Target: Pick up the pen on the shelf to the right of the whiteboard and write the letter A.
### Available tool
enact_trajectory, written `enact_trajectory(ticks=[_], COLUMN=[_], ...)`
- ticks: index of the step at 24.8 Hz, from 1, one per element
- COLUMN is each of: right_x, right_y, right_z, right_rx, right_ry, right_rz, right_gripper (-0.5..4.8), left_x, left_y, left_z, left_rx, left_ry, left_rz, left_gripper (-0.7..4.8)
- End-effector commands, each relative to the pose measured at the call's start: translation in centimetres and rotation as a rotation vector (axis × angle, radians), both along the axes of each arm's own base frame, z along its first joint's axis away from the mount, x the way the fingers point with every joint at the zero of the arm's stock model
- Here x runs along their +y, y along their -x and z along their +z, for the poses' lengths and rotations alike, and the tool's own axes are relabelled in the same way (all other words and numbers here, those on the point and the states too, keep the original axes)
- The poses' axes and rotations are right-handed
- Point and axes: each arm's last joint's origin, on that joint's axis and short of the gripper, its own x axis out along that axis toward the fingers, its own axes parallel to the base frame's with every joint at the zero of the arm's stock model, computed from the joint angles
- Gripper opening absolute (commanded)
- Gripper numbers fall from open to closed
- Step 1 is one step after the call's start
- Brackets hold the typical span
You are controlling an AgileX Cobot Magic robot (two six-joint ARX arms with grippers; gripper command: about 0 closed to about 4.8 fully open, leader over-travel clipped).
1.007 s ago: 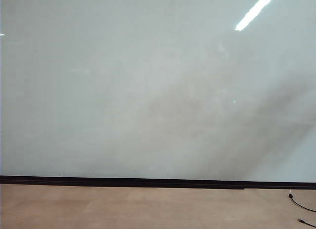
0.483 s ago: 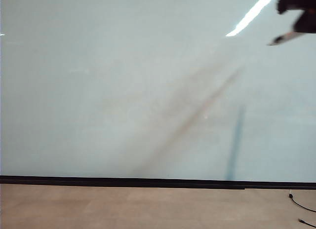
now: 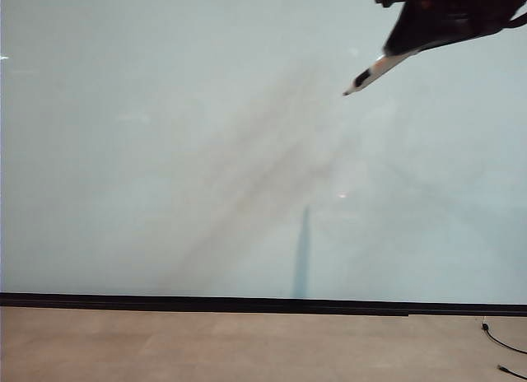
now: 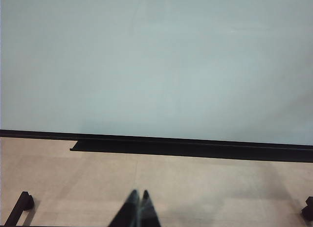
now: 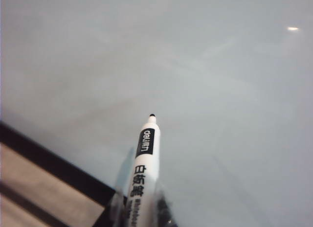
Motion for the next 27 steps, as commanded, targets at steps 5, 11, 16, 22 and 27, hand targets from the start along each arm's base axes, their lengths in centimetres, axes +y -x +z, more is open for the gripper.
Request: enact_trajectory(ticks=[5,11,16,22,27], right_x=[1.7,3.3,4.5,5.2,5.5], right_y=[-1.6,-3.4,-4.9,-6.1,-7.1], right_z=[0.2,0.8,1.5,1.6,1.4], right_rx=[0.067,0.093,0.105,0.103,0.117], right_ry=[0.027,0.070,0.126,0.158,0.175], right_rz=[0.154,0.197,0.221,0.221,0.216], right_gripper=[-0.05,-0.05,-0.05,-0.05,-0.05], left_x=[0.0,0.0,0.0,0.0,0.0], left_y=[0.0,0.0,0.0,0.0,0.0], left_z=[0.1,0.1,0.1,0.1,0.1], left_rx=[-0.008,-0.008,-0.008,-0.008,-0.008], left_ry=[-0.004,-0.004,-0.004,-0.004,-0.004], left_rz=[-0.001,-0.001,-0.001,-0.001,-0.001], left_gripper=[-0.05,-0.05,-0.04,-0.04,-0.04])
